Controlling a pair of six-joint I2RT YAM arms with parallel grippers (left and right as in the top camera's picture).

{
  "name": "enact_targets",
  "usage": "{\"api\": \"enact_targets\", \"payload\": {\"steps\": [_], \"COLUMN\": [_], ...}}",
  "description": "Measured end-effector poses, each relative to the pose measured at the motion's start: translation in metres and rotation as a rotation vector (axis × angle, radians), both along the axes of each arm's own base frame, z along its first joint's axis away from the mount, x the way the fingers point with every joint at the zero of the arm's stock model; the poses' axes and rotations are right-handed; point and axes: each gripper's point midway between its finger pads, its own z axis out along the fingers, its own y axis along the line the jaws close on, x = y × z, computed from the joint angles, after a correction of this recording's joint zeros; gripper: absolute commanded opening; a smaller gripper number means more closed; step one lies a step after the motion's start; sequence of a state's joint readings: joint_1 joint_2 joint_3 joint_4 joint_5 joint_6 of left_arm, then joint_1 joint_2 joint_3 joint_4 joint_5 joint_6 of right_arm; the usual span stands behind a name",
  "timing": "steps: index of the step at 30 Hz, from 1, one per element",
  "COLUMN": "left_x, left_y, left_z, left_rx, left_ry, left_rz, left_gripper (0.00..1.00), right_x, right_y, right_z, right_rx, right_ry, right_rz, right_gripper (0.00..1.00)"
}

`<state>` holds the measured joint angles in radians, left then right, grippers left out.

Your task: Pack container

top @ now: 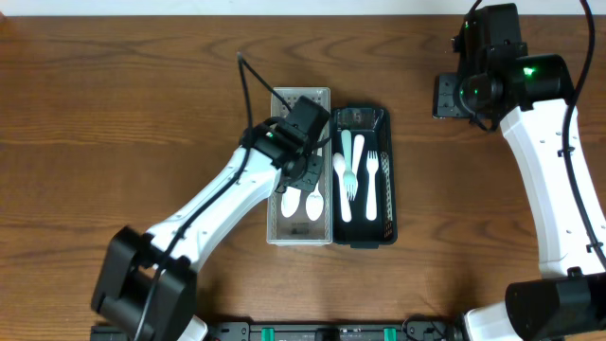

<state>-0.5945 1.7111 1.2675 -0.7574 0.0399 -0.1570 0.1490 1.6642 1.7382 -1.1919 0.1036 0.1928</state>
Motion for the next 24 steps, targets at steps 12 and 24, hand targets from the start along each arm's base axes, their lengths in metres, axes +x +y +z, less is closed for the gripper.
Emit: {"api": "enact_targets", "payload": {"steps": [12, 24], "left_x": [0.014, 0.099], "left_y": [0.008, 0.094], "left_z": [-0.002, 0.108], "left_rx": [0.077, 0.063], "left_ry": [-0.07, -0.489], "left_rz": [-0.037, 0.2], "left_gripper": [1.0, 0.98], "right_x": [0.001, 0.058], "right_y": [0.0, 0.009], "right_z": [0.0, 0.021], "right_rx": [0.0, 0.003], "right_ry": [-0.002, -0.225], "right_rz": [0.001, 0.048], "right_gripper": [0.57, 0.99]}}
